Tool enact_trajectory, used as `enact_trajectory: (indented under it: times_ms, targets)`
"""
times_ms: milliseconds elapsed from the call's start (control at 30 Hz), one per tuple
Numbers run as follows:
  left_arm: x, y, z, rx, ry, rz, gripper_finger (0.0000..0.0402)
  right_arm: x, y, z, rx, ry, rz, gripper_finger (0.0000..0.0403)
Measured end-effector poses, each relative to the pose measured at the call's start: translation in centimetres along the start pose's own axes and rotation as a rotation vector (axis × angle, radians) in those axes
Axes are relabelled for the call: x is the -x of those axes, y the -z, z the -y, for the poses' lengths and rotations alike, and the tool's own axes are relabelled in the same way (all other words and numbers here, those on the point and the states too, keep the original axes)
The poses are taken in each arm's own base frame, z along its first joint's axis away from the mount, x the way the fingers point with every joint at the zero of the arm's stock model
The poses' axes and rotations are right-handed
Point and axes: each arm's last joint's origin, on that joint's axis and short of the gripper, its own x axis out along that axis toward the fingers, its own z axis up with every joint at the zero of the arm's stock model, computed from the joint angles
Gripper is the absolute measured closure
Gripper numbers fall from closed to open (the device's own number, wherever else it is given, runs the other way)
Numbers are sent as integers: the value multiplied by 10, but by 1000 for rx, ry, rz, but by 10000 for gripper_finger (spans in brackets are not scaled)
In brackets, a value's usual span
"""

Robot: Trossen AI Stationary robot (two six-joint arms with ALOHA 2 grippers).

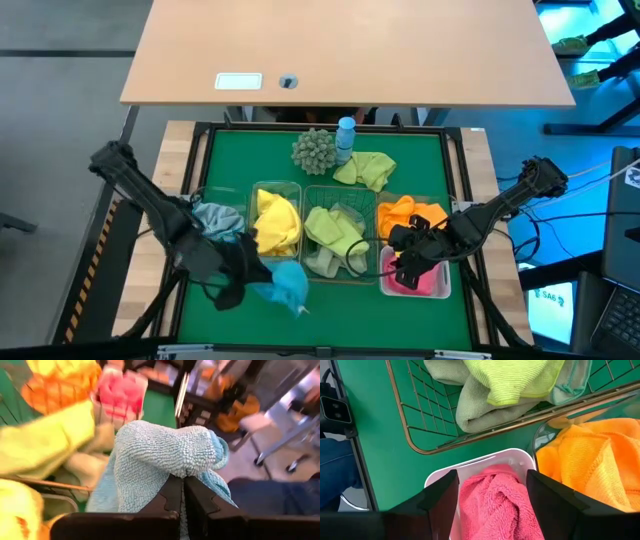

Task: Sort microfiber towel by color & place in baskets
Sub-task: Put the blue microfiber cloth into the left transparent bin

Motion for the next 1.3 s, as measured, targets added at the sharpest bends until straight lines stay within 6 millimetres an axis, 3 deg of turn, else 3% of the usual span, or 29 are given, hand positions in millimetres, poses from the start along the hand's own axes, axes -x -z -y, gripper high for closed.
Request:
enact_trajectory:
  times_ms: [367, 733, 1067, 1300]
  targets:
    - [98, -37, -25, 124, 82, 272, 401, 0, 0, 0, 0, 0, 0, 171]
    - [181, -30, -73, 374, 164, 303, 401, 0, 0, 0, 0, 0, 0, 171]
    - [225, -8, -110, 497, 225, 234, 401, 0, 0, 0, 0, 1, 0, 171]
    - [234, 10, -129, 609, 163, 140, 401, 0, 0, 0, 0, 1, 0, 171]
